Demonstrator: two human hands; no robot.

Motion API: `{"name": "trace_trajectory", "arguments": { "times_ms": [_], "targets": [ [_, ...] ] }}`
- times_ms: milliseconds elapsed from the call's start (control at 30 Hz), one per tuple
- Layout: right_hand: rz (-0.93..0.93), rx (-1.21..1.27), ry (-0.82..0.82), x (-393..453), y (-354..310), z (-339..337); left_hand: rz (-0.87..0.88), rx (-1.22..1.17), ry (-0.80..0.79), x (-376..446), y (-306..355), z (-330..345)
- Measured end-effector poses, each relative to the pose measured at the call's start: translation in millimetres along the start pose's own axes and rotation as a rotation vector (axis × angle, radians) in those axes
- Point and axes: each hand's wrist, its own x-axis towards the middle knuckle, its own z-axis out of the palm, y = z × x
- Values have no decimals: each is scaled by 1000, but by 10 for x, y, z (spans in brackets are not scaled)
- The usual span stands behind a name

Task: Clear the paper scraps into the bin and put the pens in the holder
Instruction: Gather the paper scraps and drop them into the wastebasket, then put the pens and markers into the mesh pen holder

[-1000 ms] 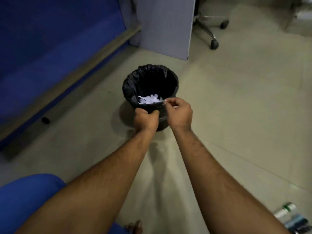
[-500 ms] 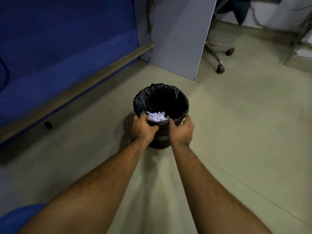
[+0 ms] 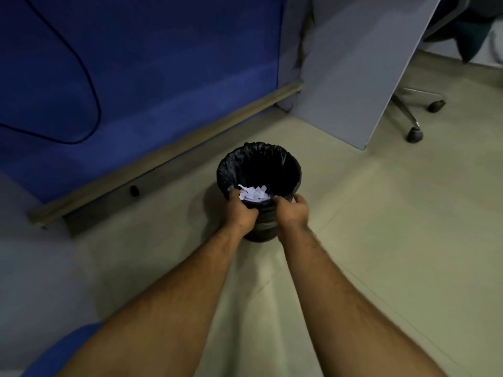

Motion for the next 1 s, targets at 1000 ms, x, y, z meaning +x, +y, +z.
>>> {"name": "trace_trajectory", "arguments": {
  "times_ms": [1000],
  "targets": [
    [-96,-301,-180,-3166,-5147,487,72,238,-37,-1259,4600,-3485]
  ]
}}
